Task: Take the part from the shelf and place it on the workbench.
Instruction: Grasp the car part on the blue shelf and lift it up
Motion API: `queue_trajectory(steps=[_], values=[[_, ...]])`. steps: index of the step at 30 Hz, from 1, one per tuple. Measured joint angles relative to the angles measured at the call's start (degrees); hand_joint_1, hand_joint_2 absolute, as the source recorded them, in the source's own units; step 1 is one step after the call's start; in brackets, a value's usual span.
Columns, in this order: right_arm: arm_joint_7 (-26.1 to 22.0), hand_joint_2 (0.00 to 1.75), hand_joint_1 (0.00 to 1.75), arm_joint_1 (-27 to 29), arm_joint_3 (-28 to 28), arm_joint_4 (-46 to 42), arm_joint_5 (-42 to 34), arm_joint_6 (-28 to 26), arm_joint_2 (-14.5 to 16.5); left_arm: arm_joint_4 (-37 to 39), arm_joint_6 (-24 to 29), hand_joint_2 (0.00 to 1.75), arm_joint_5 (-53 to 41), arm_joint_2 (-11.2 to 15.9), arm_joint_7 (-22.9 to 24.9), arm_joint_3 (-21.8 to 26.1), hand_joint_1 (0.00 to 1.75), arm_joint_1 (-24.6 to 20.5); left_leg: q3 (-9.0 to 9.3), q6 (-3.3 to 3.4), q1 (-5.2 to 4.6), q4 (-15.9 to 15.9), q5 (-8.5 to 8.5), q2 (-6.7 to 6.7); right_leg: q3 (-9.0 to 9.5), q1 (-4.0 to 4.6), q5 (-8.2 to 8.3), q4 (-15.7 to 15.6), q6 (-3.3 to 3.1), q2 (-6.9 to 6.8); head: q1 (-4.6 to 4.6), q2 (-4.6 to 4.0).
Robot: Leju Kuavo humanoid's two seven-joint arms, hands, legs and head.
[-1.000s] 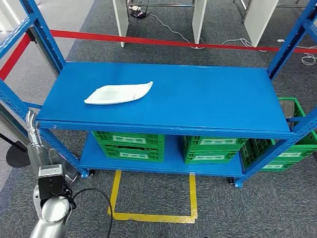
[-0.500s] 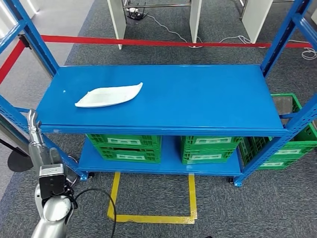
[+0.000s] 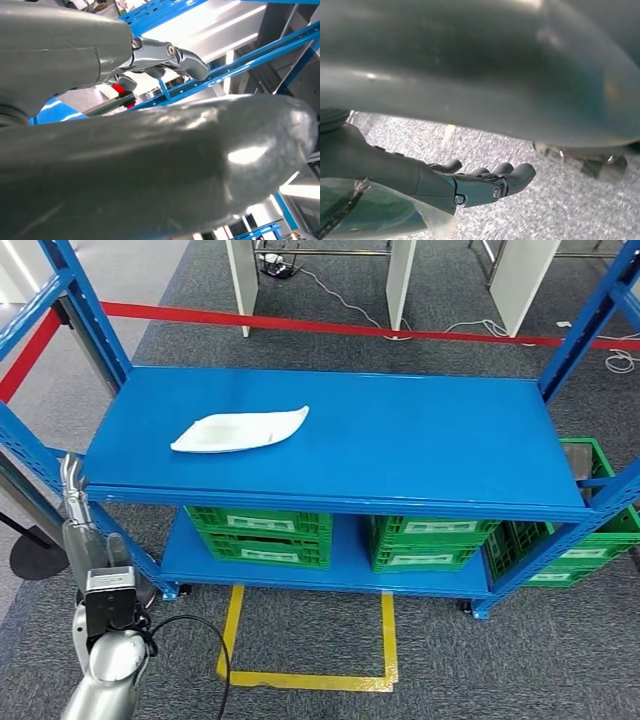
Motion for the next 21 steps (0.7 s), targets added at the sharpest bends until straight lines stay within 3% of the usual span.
queue_trajectory(steps=[1,3,6,8,11,12,13,14,17,19,21], values=[[0.00,0.00,0.00,-0.05,0.00,0.00,0.02,-0.01,-0.02,0.00,-0.01,0.00,-0.03,-0.02,0.01,-0.02,0.00,-0.03,0.03,-0.21,-0.01,0.17,-0.17,-0.04,1.83,-0.05,1.71,-3.81,-0.04,-0.02,0.01,0.00],[0.04,0.00,0.00,-0.13,0.00,0.01,0.13,-0.14,-0.04,0.00,-0.08,0.00,-0.08,-0.04,0.04,-0.06,0.00,-0.13,-0.19,-0.76,-0.23,0.77,-0.50,-0.12,4.73,-0.06,3.25,-9.40,-0.40,0.03,-0.03,0.00],[0.12,0.00,0.00,-0.13,-0.01,0.02,0.34,-0.51,-0.04,-0.01,-0.22,0.00,-0.16,-0.08,0.11,-0.16,0.00,-0.28,-0.44,-1.35,-0.38,1.14,-0.63,-0.15,5.41,0.02,3.00,-10.40,-1.31,0.19,-0.03,0.00],[0.14,0.00,0.00,-0.09,-0.04,0.02,0.45,-0.65,-0.08,-0.02,-0.29,0.00,-0.21,-0.11,0.13,-0.22,0.00,-0.49,-0.89,-1.88,-0.26,2.57,-1.76,-0.16,5.69,-0.15,3.03,-10.62,-1.88,0.15,-0.12,0.00],[0.08,0.00,0.00,-0.16,-0.07,0.02,0.52,-0.71,-0.13,0.00,-0.60,0.00,-0.29,-0.11,0.19,-0.25,0.00,-0.73,-5.11,-2.75,0.03,12.02,-6.31,-0.15,6.04,-0.28,2.90,-10.73,-2.46,0.08,-0.36,0.00],[0.07,0.00,0.00,-0.14,-0.08,0.02,0.54,-0.73,-0.13,0.01,-0.66,0.00,-0.30,-0.12,0.24,-0.28,0.00,-0.73,-6.78,-2.88,0.11,15.26,-7.26,-0.15,6.15,-0.27,2.82,-10.73,-2.53,0.08,-0.34,0.00],[0.07,0.00,0.00,-0.12,-0.08,0.02,0.55,-0.75,-0.13,0.02,-0.69,0.00,-0.30,-0.13,0.28,-0.32,0.00,-0.72,-7.73,-2.89,0.16,16.88,-7.16,-0.15,6.28,-0.27,2.70,-10.73,-2.56,0.11,-0.34,0.00],[0.07,0.00,0.00,-0.10,-0.08,0.02,0.56,-0.78,-0.13,0.02,-0.69,0.00,-0.31,-0.14,0.31,-0.36,0.00,-0.73,-7.72,-2.79,0.19,16.32,-5.88,-0.15,6.49,-0.27,2.56,-10.73,-2.56,0.18,-0.35,0.00],[0.05,0.00,0.00,-0.13,-0.09,0.02,0.59,-0.79,-0.09,0.02,-0.69,0.00,-0.34,-0.21,0.34,-0.43,0.00,-0.83,-3.67,-1.91,-0.03,6.31,0.30,-0.15,7.29,-0.18,1.99,-10.74,-2.32,0.39,-0.32,0.00],[0.04,0.00,0.00,-0.19,-0.10,0.02,0.60,-0.78,-0.04,0.02,-0.69,0.00,-0.36,-0.31,0.35,-0.49,0.00,-0.96,-1.99,-1.29,-0.36,2.20,1.03,-0.15,7.23,-0.11,1.83,-10.81,-1.86,0.40,-0.32,0.00],[0.04,0.00,0.00,-0.21,-0.10,0.02,0.62,-0.74,-0.01,0.02,-0.69,0.00,-0.38,-0.39,0.37,-0.54,0.00,-1.02,-1.70,-0.93,-0.46,1.26,0.51,-0.20,7.12,-0.13,1.85,-11.11,-1.23,0.28,-0.38,0.00]])
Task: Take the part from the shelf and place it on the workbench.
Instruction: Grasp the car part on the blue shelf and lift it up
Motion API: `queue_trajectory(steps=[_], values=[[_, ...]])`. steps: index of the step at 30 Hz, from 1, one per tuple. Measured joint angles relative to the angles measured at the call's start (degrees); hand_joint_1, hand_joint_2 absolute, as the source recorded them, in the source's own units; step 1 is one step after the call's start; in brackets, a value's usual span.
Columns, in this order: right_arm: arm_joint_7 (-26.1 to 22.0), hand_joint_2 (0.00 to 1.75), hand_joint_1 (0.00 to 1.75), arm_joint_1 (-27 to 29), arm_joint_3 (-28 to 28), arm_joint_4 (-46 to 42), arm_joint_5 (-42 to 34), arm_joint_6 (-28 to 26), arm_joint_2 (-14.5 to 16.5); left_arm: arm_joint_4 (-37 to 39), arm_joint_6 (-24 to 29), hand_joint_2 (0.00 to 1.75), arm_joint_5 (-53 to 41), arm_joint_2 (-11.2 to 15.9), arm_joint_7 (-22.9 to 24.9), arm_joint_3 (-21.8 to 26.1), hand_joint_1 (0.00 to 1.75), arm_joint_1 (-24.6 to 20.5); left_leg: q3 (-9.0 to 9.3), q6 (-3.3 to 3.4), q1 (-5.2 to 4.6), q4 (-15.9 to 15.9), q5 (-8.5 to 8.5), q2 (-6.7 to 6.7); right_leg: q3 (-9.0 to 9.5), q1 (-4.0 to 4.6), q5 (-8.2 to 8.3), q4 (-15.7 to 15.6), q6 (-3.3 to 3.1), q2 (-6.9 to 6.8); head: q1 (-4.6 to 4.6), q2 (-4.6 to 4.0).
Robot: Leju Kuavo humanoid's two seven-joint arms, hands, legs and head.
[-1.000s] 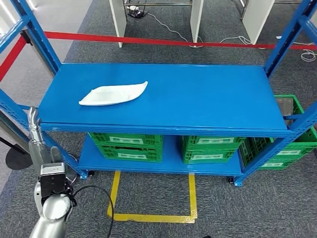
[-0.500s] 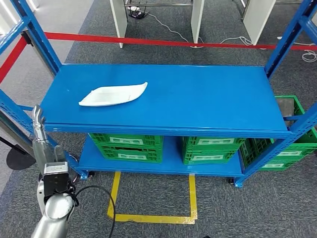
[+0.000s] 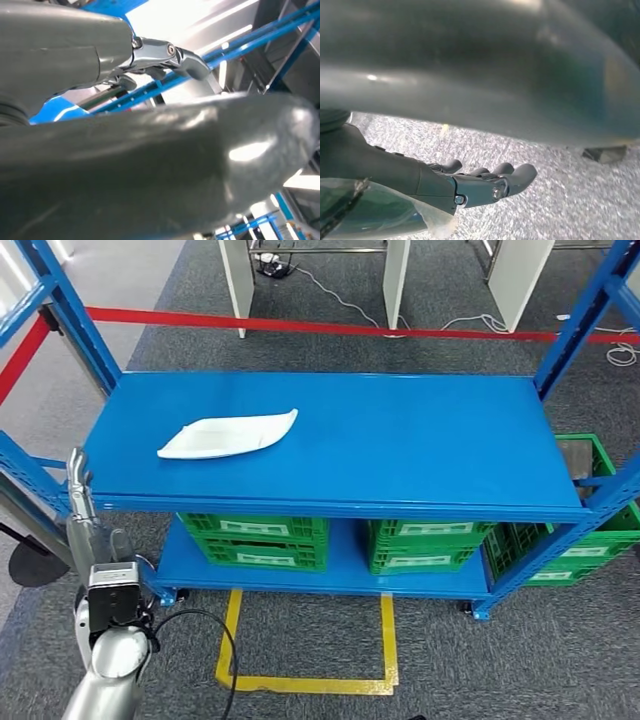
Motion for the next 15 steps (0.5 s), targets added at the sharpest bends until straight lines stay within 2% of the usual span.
queue_trajectory(steps=[2,3,6,7,8,9,10,11,12,13,15], values=[[-0.02,0.00,0.00,0.01,0.01,0.00,0.02,0.02,0.01,-0.02,0.00,0.00,-0.01,-0.12,0.01,-0.05,0.00,-0.04,0.56,0.40,0.28,-0.79,0.10,0.00,-0.38,0.02,-0.74,0.82,0.55,-0.13,0.10,0.00],[-0.02,0.00,0.00,-0.02,0.00,0.00,0.03,0.00,0.01,-0.03,0.00,0.00,-0.02,-0.22,0.01,-0.09,0.00,-0.10,0.91,0.68,0.44,-1.19,0.10,0.03,-1.41,0.06,-1.74,2.83,0.73,-0.16,0.21,0.00],[-0.01,0.00,0.00,0.01,0.00,0.00,0.04,-0.04,-0.01,-0.02,-0.02,0.00,-0.08,-0.44,0.02,-0.24,0.00,-0.15,1.36,1.22,0.48,-1.37,-0.38,0.09,-7.87,0.08,-5.48,13.65,0.99,-0.20,0.42,0.00],[0.01,0.00,0.00,0.10,0.01,0.00,0.04,-0.02,-0.01,-0.02,-0.05,0.00,-0.10,-0.45,0.02,-0.27,0.00,-0.12,1.56,1.26,0.46,-1.36,-0.61,0.07,-9.57,0.08,-5.54,15.91,1.07,-0.20,0.40,0.00],[0.03,0.00,0.00,0.19,0.01,0.01,0.05,0.03,-0.01,-0.02,-0.09,0.00,-0.12,-0.46,0.03,-0.28,0.00,-0.10,1.89,1.23,0.46,-1.35,-0.89,0.02,-10.24,0.07,-4.46,16.09,1.10,-0.21,0.42,0.00],[0.04,0.00,0.00,0.27,0.01,0.01,0.07,0.06,-0.01,-0.02,-0.12,0.00,-0.15,-0.48,0.03,-0.28,0.00,-0.08,2.38,1.15,0.47,-1.34,-1.24,-0.04,-9.76,0.06,-2.34,14.05,1.07,-0.23,0.42,0.00],[0.04,0.00,0.00,0.29,0.01,0.01,0.07,0.08,-0.01,-0.02,-0.15,0.00,-0.20,-0.50,0.03,-0.30,0.00,-0.06,2.96,0.99,0.47,-1.32,-1.68,-0.08,-8.34,0.05,0.33,10.31,0.99,-0.27,0.42,0.00],[0.04,0.00,0.00,0.28,0.01,0.03,0.08,0.09,-0.01,-0.02,-0.15,0.00,-0.24,-0.51,0.03,-0.30,0.00,-0.06,3.45,0.71,0.36,-1.25,-2.16,-0.11,-6.58,0.12,2.22,6.56,0.87,-0.33,0.43,0.00],[0.04,0.00,0.00,0.23,0.01,0.04,0.09,0.08,-0.01,-0.02,-0.15,0.00,-0.27,-0.52,0.05,-0.31,0.00,-0.06,3.79,0.42,0.25,-1.10,-2.57,-0.12,-5.00,0.16,3.24,3.45,0.61,-0.37,0.41,0.00],[0.04,0.00,0.00,0.17,0.01,0.05,0.10,0.06,-0.01,-0.02,-0.15,0.00,-0.31,-0.53,0.07,-0.31,0.00,-0.06,3.99,0.17,0.13,-0.99,-2.87,-0.12,-3.98,0.23,3.46,1.62,0.33,-0.38,0.36,0.00],[0.04,0.00,0.00,0.12,0.01,0.07,0.20,-0.07,-0.01,-0.02,-0.09,0.00,-0.46,-0.53,0.10,-0.33,0.00,-0.02,4.14,-0.20,0.06,-0.91,-3.15,-0.12,-3.34,0.32,2.72,0.86,-0.37,-0.29,0.28,0.00]])
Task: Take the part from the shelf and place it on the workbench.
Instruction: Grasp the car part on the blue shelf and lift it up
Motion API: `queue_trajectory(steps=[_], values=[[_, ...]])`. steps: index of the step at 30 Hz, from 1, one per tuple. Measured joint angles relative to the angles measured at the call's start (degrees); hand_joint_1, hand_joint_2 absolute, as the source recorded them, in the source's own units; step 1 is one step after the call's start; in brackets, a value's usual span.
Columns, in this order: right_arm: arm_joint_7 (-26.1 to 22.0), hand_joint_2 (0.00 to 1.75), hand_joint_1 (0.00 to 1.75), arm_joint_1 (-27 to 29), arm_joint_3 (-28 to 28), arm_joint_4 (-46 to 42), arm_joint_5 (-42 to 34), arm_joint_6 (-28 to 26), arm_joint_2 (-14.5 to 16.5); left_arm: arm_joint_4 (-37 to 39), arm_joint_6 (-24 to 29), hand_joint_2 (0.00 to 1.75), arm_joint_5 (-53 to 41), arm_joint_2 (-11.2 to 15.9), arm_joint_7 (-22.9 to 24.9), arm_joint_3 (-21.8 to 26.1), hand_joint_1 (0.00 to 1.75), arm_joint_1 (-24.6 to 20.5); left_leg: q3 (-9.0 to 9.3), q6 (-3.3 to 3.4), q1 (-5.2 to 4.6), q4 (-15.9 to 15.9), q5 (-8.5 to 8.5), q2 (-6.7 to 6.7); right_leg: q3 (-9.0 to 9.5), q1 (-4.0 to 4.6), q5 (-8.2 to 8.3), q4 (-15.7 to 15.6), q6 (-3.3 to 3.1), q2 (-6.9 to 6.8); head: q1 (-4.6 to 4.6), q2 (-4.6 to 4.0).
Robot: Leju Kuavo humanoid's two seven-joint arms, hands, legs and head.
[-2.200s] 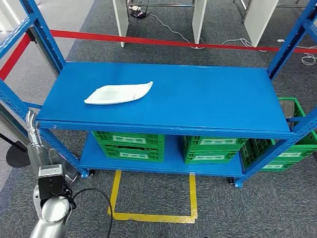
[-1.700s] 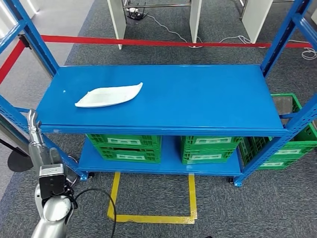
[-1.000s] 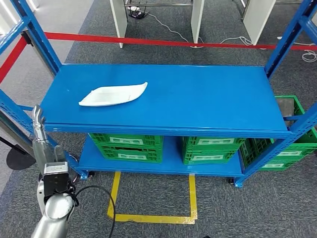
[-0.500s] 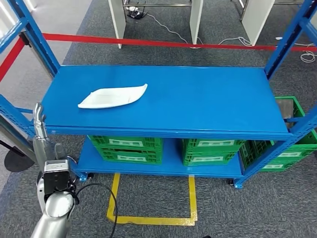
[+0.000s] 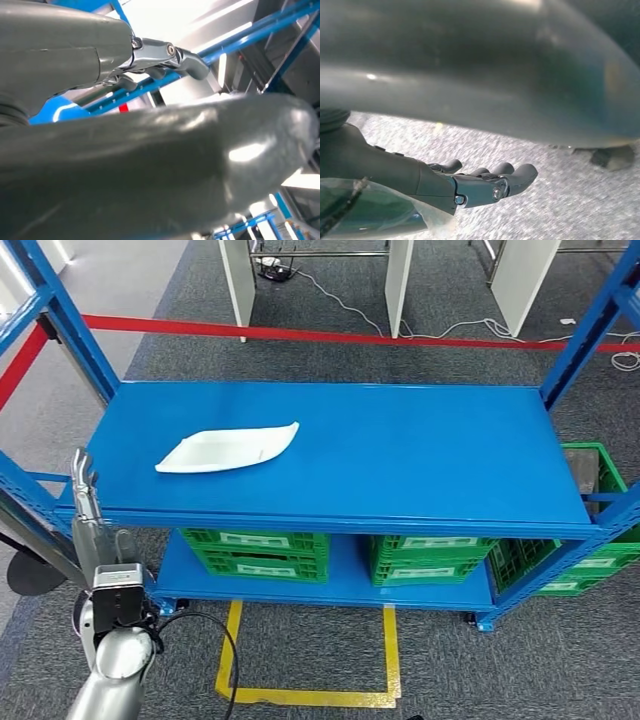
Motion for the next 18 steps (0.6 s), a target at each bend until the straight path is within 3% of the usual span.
queue_trajectory(steps=[3,4,6,7,8,9,11,12,13,15,18], values=[[0.02,0.00,0.00,0.12,-0.03,0.02,0.34,-0.21,-0.04,-0.03,0.15,0.00,-0.41,0.01,0.00,-0.03,0.00,0.05,-0.69,-0.82,0.14,2.27,-1.69,0.05,0.83,-0.33,-0.51,-0.32,-0.99,-0.02,-0.16,0.00],[0.02,0.00,0.00,0.11,-0.03,0.02,0.43,-0.20,-0.06,-0.04,0.17,0.00,-0.51,0.02,0.00,-0.03,0.00,0.09,-2.15,-1.17,0.25,5.22,-3.00,0.06,1.21,-0.43,-0.75,-0.42,-1.26,-0.04,-0.26,0.00],[0.00,0.00,0.00,0.04,-0.04,0.01,0.45,-0.11,-0.07,-0.04,0.17,0.00,-0.59,0.04,0.00,-0.03,0.00,0.34,-6.78,-1.64,0.43,13.33,-5.61,0.08,1.88,-0.43,-1.37,-0.46,-1.53,-0.01,-0.35,0.00],[0.01,0.00,0.00,0.08,-0.04,0.01,0.45,-0.09,-0.07,-0.04,0.17,0.00,-0.58,0.05,0.00,-0.03,0.00,0.54,-8.78,-1.71,0.49,16.25,-5.91,0.08,2.31,-0.43,-1.73,-0.46,-1.52,0.02,-0.35,0.00],[0.01,0.00,0.00,0.14,-0.04,0.02,0.46,-0.13,-0.07,-0.04,0.16,0.00,-0.58,0.07,0.00,-0.04,0.00,0.69,-9.89,-1.66,0.51,17.15,-4.97,0.08,2.84,-0.42,-2.11,-0.45,-1.49,0.07,-0.34,0.00],[0.02,0.00,0.00,0.19,-0.04,0.02,0.47,-0.17,-0.07,-0.04,0.16,0.00,-0.58,0.10,0.00,-0.04,0.00,0.79,-9.97,-1.48,0.50,15.81,-2.82,0.08,3.47,-0.40,-2.51,-0.45,-1.44,0.13,-0.35,0.00],[0.03,0.00,0.00,0.20,-0.04,0.05,0.56,-0.28,-0.03,-0.04,0.17,0.00,-0.61,0.16,-0.01,-0.03,0.00,0.84,-8.15,-0.76,0.33,9.15,2.80,0.06,4.64,-0.33,-3.40,-0.51,-1.24,0.27,-0.30,0.00],[0.05,0.00,0.00,0.12,-0.04,0.08,0.63,-0.32,0.00,-0.04,0.17,0.00,-0.64,0.18,-0.02,-0.03,0.00,0.87,-7.20,-0.33,0.14,6.16,4.67,0.05,5.03,-0.27,-3.78,-0.54,-1.00,0.38,-0.28,0.00],[0.07,0.00,0.00,0.05,-0.04,0.11,0.69,-0.37,0.03,-0.04,0.17,0.00,-0.74,0.17,-0.07,-0.04,0.00,0.88,-6.57,0.09,-0.06,4.22,5.54,0.06,5.21,-0.25,-4.03,-0.60,-0.69,0.42,-0.23,0.00],[0.11,0.00,0.00,-0.06,-0.04,0.15,0.76,-0.46,0.08,-0.04,0.16,0.00,-1.06,0.17,-0.18,-0.10,0.00,0.88,-6.22,0.75,-0.35,3.07,5.23,0.09,5.32,-0.26,-4.24,-0.85,0.07,0.33,-0.23,0.00],[0.15,0.00,0.00,-0.08,-0.04,0.14,0.86,-0.64,0.10,-0.11,0.18,0.00,-1.60,0.11,-0.33,-0.35,0.00,0.77,-4.83,1.44,0.10,0.49,4.50,0.15,4.47,-0.20,-5.53,0.35,0.87,-0.02,-0.15,0.00]])
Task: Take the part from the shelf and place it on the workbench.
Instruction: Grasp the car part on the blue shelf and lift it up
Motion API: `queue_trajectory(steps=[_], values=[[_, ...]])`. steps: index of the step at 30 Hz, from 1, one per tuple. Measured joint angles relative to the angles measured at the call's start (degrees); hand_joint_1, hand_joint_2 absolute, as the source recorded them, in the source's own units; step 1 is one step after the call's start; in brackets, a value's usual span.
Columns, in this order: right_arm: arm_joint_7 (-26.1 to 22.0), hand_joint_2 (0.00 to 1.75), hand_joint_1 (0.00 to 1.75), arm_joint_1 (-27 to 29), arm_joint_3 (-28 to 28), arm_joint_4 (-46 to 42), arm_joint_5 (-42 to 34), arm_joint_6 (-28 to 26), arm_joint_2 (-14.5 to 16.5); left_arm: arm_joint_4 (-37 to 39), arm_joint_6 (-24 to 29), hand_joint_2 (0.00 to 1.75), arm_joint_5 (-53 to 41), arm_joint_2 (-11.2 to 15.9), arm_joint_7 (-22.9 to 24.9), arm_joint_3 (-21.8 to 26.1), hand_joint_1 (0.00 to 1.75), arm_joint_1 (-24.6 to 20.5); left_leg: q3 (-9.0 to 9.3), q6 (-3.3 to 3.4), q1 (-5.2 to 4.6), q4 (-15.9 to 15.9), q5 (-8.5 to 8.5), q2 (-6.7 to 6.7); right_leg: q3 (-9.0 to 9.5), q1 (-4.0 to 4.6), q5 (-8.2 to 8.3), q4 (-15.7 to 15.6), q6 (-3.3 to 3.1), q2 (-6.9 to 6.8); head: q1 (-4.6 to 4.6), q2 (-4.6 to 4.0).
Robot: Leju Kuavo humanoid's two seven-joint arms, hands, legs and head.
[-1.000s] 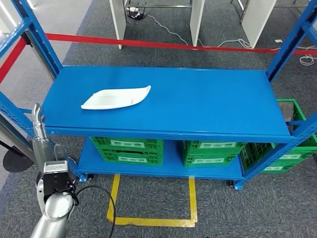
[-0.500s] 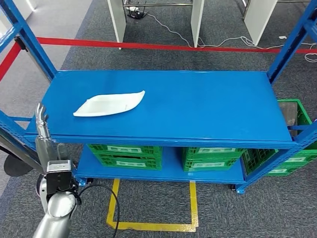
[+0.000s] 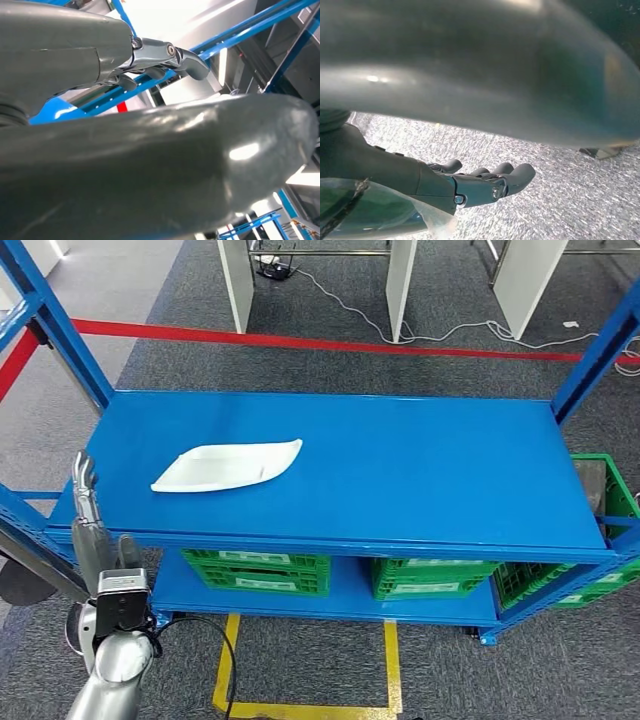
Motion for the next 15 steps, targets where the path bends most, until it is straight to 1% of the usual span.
queue_trajectory(steps=[1,2,3,4,5,6,7,8,9,10,11,13,14,15], values=[[0.01,0.00,0.00,-0.01,0.00,0.00,0.03,-0.06,-0.01,-0.02,0.00,0.00,-0.15,-0.03,-0.03,-0.14,0.00,-0.04,0.49,0.13,0.17,-0.72,-0.15,0.03,-1.29,0.02,-1.11,2.32,0.19,-0.01,0.05,0.00],[0.01,0.00,0.00,-0.04,0.00,0.01,0.05,-0.09,-0.01,-0.01,0.00,0.00,-0.34,-0.04,-0.05,-0.30,0.00,-0.04,0.68,0.19,0.14,-0.81,-0.24,0.03,-3.25,0.00,-2.41,5.82,0.37,0.01,0.07,0.00],[0.01,0.00,0.00,-0.05,0.00,0.01,0.09,-0.10,-0.01,0.00,0.01,0.00,-0.58,-0.03,-0.06,-0.43,0.00,-0.05,0.80,0.28,0.13,-0.82,-0.38,0.03,-5.58,-0.01,-3.65,9.73,0.53,0.03,0.04,0.00],[0.01,0.00,0.00,-0.02,0.00,0.01,0.15,-0.09,-0.01,0.02,0.01,0.00,-0.89,-0.02,-0.05,-0.52,0.00,-0.04,0.94,0.32,0.10,-0.80,-0.57,0.03,-7.63,-0.02,-4.17,12.75,0.67,0.02,0.05,0.00],[0.02,0.00,0.00,0.03,0.00,0.01,0.23,-0.07,-0.01,0.03,0.02,0.00,-1.22,-0.01,-0.04,-0.62,0.00,-0.04,1.15,0.33,0.08,-0.76,-0.78,0.02,-8.96,-0.03,-3.66,14.09,0.76,0.02,0.04,0.00],[0.02,0.00,0.00,0.08,0.00,0.01,0.30,-0.04,-0.01,0.04,0.03,0.00,-1.47,0.00,-0.02,-0.68,0.00,-0.08,1.43,0.26,0.09,-0.69,-1.03,-0.02,-9.14,-0.05,-1.93,13.13,0.81,0.01,0.04,0.00],[0.02,0.00,0.00,0.10,0.00,0.01,0.36,-0.02,-0.01,0.04,0.04,0.00,-1.66,-0.01,0.01,-0.73,0.00,-0.14,1.75,0.12,0.11,-0.55,-1.35,-0.05,-8.29,-0.08,0.65,10.18,0.81,-0.02,0.05,0.00],[0.01,0.00,0.00,0.09,0.00,0.01,0.39,0.00,-0.01,0.04,0.04,0.00,-1.79,-0.01,0.04,-0.80,0.00,-0.23,2.05,-0.10,0.13,-0.38,-1.71,-0.09,-6.94,-0.11,2.86,6.60,0.74,-0.04,0.04,0.00],[0.01,0.00,0.00,0.05,0.01,0.02,0.40,0.01,-0.01,0.04,0.05,0.00,-1.88,-0.02,0.08,-0.86,0.00,-0.36,2.17,-0.39,0.03,-0.04,-2.07,-0.13,-5.46,-0.09,4.36,3.32,0.64,-0.05,0.05,0.00],[-0.02,0.00,0.00,0.00,0.01,0.02,0.40,0.01,0.00,0.04,0.06,0.00,-1.95,-0.02,0.14,-0.92,0.00,-0.47,2.15,-0.67,-0.07,0.22,-2.31,-0.14,-4.43,-0.05,4.96,1.20,0.35,-0.03,0.01,0.00],[-0.03,0.00,0.00,-0.05,0.01,0.03,0.40,0.00,0.01,0.05,0.07,0.00,-1.98,-0.02,0.21,-0.98,0.00,-0.53,2.07,-0.91,-0.19,0.42,-2.43,-0.14,-3.92,0.02,4.78,0.36,0.05,0.03,-0.02,0.00],[-0.05,0.00,0.00,-0.03,0.01,0.03,0.40,-0.03,0.01,0.06,0.14,0.00,-1.99,-0.02,0.31,-1.06,0.00,-0.57,1.98,-1.26,-0.28,0.61,-2.55,-0.11,-3.71,0.01,4.56,0.06,-0.63,0.13,-0.07,0.00],[-0.03,0.00,0.00,0.03,-0.01,0.03,0.41,-0.06,-0.01,0.07,0.19,0.00,-1.99,-0.01,0.33,-1.08,0.00,-0.56,1.94,-1.50,-0.25,0.90,-2.87,-0.08,-3.61,-0.08,4.57,-0.05,-0.90,0.13,-0.08,0.00],[-0.01,0.00,0.00,0.07,-0.01,0.03,0.43,-0.08,-0.02,0.07,0.25,0.00,-2.00,-0.01,0.33,-1.09,0.00,-0.58,1.61,-1.81,-0.18,1.86,-3.59,-0.06,-3.47,-0.19,4.56,-0.16,-1.20,0.11,-0.17,0.00]])
